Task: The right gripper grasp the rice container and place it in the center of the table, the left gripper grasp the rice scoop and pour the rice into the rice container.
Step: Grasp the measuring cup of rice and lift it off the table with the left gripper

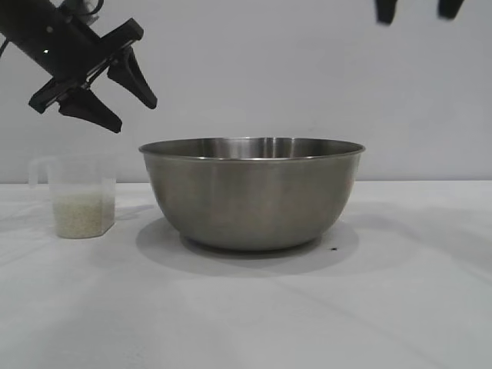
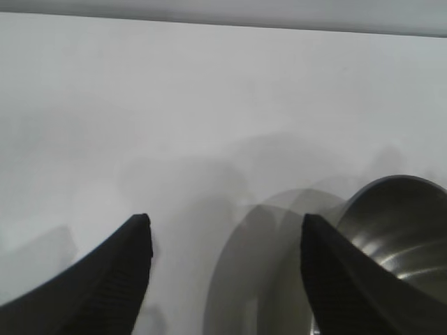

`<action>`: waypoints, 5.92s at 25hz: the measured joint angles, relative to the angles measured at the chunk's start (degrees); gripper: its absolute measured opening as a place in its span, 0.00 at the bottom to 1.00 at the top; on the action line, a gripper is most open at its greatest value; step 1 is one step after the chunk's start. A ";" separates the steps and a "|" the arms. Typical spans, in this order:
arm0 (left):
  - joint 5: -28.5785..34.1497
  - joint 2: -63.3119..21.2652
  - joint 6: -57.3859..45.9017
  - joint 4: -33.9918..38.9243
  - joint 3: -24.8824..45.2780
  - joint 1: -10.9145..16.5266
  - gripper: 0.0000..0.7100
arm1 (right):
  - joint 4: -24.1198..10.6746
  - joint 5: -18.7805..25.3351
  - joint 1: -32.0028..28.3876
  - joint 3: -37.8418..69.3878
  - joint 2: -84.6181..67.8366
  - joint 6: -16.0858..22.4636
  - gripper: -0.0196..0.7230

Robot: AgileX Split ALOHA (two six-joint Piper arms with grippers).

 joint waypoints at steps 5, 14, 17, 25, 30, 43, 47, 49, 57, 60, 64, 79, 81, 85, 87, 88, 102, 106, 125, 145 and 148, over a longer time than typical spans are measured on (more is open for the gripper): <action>0.23 0.00 0.00 0.00 0.00 0.00 0.56 | 3.08 0.34 -5.71 2.80 -8.02 0.74 0.75; 0.23 0.00 0.00 0.00 0.00 0.00 0.56 | 3.46 0.69 -7.82 26.27 -30.00 1.71 0.76; 0.23 0.00 0.00 0.00 0.00 0.00 0.56 | 3.46 0.83 -7.91 34.23 -39.27 1.71 0.76; 0.23 0.00 0.00 1.13 0.00 0.00 0.56 | 3.46 0.10 -7.91 54.41 -64.33 1.84 0.76; 0.23 0.00 0.00 1.39 0.00 0.00 0.56 | 3.46 -2.42 -7.91 65.21 -80.02 1.84 0.76; 0.27 0.10 -0.10 1.06 0.00 0.00 0.56 | 4.30 -5.63 -7.91 76.49 -104.25 1.84 0.76; 1.33 0.20 -0.10 0.94 0.00 0.00 0.56 | 4.70 -5.73 -7.91 76.49 -104.38 1.84 0.76; 2.57 0.20 -0.10 0.94 0.00 0.00 0.56 | 4.91 -5.73 -7.91 76.49 -104.38 1.84 0.76; 3.06 -2.90 -4.11 2.29 0.00 0.00 0.56 | 4.99 -5.73 -7.91 76.49 -104.38 1.84 0.76; 3.62 -8.79 -8.96 9.81 0.00 0.00 0.56 | 4.99 -5.73 -7.91 76.49 -104.38 1.84 0.76; 6.57 -17.09 -18.77 25.96 0.00 0.00 0.56 | 4.99 -5.73 -7.91 76.49 -104.38 1.84 0.76; 18.39 -35.40 -48.00 60.37 9.84 0.00 0.56 | 4.99 -5.73 -7.91 76.49 -104.38 1.84 0.76; 15.25 -37.83 -48.00 59.38 15.40 0.00 0.56 | 4.99 -5.73 -7.91 76.49 -104.38 1.84 0.76; 5.93 -43.70 -47.79 58.42 26.70 0.00 0.56 | 4.99 -5.73 -7.91 76.49 -104.38 1.84 0.76; 0.24 -46.78 -47.79 58.22 31.67 0.00 0.56 | 4.99 -5.73 -7.91 76.49 -104.38 1.84 0.76; -2.67 -48.45 -47.66 58.18 34.26 0.00 0.56 | 4.99 -5.73 -7.91 76.49 -104.38 1.84 0.76; -35.81 -58.48 -47.32 51.22 59.27 0.00 0.56 | 4.99 -5.73 -7.91 76.49 -104.38 1.84 0.76; -45.14 -58.48 -49.46 53.69 64.12 -1.04 0.56 | 4.99 -5.73 -7.91 76.49 -104.38 1.84 0.76; -92.96 -27.81 -60.79 73.43 71.82 -5.11 0.56 | 4.99 -5.73 -7.91 76.49 -104.38 1.84 0.76; -96.37 -8.85 -62.18 73.25 61.08 -5.11 0.40 | 4.99 -5.73 -7.91 76.49 -104.38 1.84 0.76; -96.37 -6.37 -61.66 73.25 59.71 -5.11 0.36 | 4.99 -5.73 -7.91 76.49 -104.38 1.84 0.76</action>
